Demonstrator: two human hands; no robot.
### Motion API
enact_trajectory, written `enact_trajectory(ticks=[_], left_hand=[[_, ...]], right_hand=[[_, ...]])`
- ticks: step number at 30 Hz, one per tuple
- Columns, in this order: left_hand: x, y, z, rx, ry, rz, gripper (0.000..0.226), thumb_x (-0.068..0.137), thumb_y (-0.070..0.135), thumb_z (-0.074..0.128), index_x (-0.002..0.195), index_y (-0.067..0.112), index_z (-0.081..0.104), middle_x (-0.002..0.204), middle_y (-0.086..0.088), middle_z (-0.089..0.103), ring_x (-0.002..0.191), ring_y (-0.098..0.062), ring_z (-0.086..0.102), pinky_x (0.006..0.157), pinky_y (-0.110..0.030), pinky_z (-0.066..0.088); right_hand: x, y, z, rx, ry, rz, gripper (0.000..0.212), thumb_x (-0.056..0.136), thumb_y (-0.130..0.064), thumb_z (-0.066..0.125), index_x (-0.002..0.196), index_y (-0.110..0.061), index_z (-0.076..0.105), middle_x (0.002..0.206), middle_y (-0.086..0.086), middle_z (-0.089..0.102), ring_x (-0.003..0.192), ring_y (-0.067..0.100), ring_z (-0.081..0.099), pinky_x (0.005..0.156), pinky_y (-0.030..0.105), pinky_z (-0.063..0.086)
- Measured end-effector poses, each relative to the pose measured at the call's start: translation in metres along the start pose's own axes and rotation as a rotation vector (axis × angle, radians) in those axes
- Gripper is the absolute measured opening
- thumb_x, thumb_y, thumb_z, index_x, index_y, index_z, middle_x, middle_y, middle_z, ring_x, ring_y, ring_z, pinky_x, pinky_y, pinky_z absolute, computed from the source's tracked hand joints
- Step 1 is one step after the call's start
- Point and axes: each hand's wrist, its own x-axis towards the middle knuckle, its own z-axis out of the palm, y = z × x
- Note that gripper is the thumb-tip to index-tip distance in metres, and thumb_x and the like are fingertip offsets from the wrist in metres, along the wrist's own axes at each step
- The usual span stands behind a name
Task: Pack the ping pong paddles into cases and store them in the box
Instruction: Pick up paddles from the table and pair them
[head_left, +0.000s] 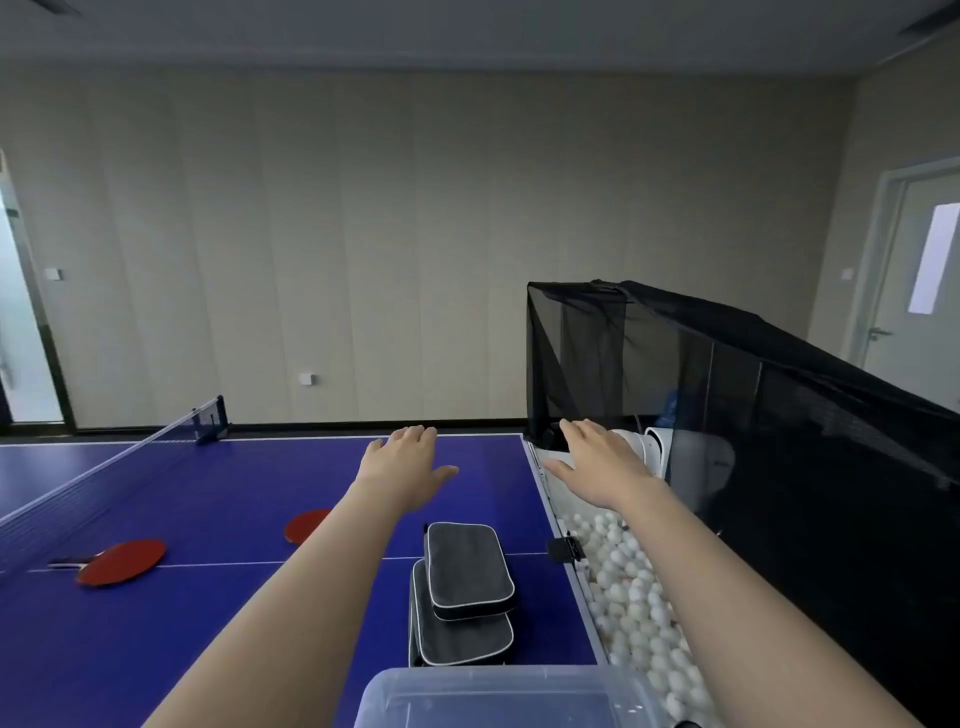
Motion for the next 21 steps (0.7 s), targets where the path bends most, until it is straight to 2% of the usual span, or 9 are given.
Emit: enact_trajectory(ticks=[6,13,19,21], left_hand=[[-0.01,0.003,0.003,-0.001,0.001,-0.019,0.064,0.098,0.051,0.039,0.148,0.013,0.025,0.153,-0.004,0.03,0.141,-0.022,0.028,0.113,-0.041,0.026],[-0.035,-0.006,0.02,-0.009,-0.036,-0.091,0.067,0.098,0.051,0.038,0.15,0.012,0.022,0.157,-0.005,0.024,0.144,-0.023,0.023,0.116,-0.042,0.023],[-0.069,-0.037,0.046,-0.036,-0.073,-0.193,0.056,0.096,0.051,0.042,0.139,0.016,0.038,0.146,-0.003,0.041,0.133,-0.022,0.038,0.108,-0.04,0.033],[-0.081,-0.053,0.053,-0.038,-0.086,-0.22,0.058,0.096,0.052,0.041,0.141,0.016,0.036,0.146,-0.003,0.04,0.134,-0.022,0.038,0.108,-0.04,0.033]], right_hand=[[-0.006,0.001,0.001,0.041,-0.005,-0.006,0.063,0.099,-0.045,0.041,0.148,-0.008,0.024,0.15,0.009,0.035,0.14,0.025,0.03,0.114,0.041,0.029],[-0.01,-0.012,0.019,0.058,-0.014,-0.067,0.063,0.098,-0.046,0.04,0.146,-0.008,0.027,0.148,0.009,0.039,0.136,0.024,0.035,0.111,0.038,0.032],[-0.013,-0.043,0.053,0.094,-0.098,-0.116,0.065,0.098,-0.048,0.039,0.149,-0.01,0.023,0.152,0.008,0.034,0.14,0.024,0.031,0.113,0.037,0.028],[-0.013,-0.058,0.064,0.089,-0.132,-0.137,0.065,0.099,-0.048,0.038,0.149,-0.011,0.022,0.152,0.007,0.034,0.14,0.023,0.03,0.113,0.038,0.028]])
